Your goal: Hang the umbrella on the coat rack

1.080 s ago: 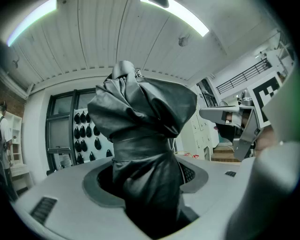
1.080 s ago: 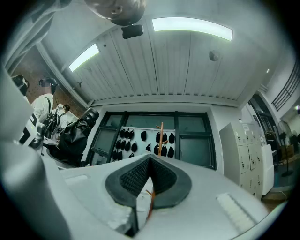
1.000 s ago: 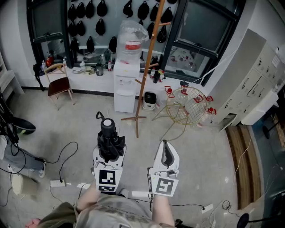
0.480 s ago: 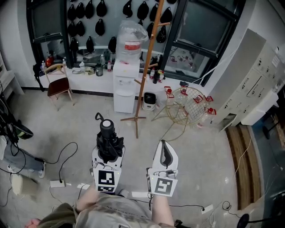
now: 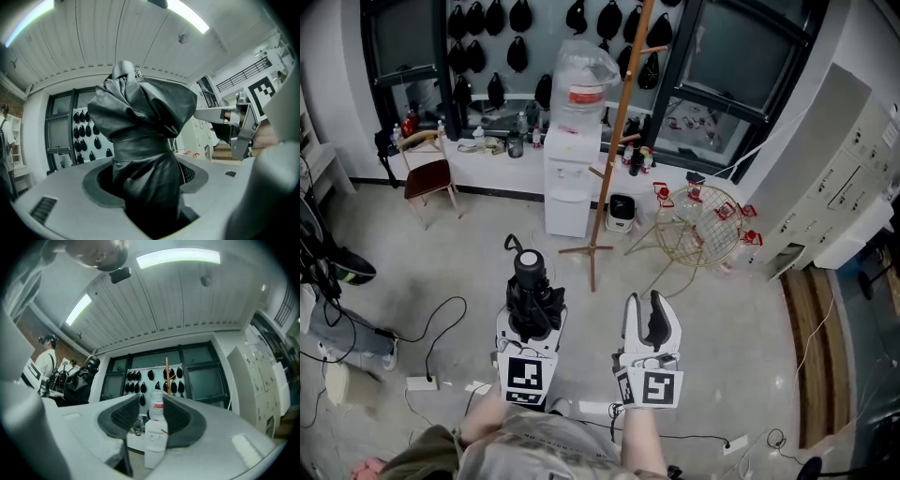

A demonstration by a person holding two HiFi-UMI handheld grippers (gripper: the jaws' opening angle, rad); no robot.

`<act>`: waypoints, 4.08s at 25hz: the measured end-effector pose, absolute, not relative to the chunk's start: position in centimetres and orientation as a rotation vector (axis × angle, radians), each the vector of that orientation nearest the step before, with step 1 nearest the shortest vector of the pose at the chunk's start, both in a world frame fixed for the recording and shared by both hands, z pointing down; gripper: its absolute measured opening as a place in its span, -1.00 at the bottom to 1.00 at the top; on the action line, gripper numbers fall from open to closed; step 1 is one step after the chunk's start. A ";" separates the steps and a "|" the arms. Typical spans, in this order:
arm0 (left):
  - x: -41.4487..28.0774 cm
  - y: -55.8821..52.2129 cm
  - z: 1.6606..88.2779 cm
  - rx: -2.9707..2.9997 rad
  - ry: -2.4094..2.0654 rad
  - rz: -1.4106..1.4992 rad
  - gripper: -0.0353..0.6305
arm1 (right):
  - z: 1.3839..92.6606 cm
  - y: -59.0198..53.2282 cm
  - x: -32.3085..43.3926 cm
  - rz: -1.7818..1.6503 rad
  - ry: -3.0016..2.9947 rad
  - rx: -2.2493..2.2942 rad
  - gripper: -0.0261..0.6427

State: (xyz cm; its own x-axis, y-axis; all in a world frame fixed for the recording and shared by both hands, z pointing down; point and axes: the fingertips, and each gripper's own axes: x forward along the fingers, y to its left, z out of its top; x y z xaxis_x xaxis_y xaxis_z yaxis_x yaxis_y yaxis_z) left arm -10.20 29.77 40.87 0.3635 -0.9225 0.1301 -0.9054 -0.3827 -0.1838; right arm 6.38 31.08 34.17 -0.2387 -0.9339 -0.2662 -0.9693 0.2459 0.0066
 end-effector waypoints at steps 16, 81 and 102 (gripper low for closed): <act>-9.9 20.9 42.6 -2.609 1.637 -0.348 -0.01 | 36.0 23.4 5.8 0.152 2.362 -1.796 -0.02; 10.9 -13.4 54.8 -2.765 1.510 -0.614 0.00 | 44.5 -14.8 6.4 -0.462 3.110 -0.471 -0.04; 6.5 -15.1 61.0 -2.895 1.273 -0.814 0.49 | 50.1 -18.2 4.6 -0.663 3.015 -0.684 -0.36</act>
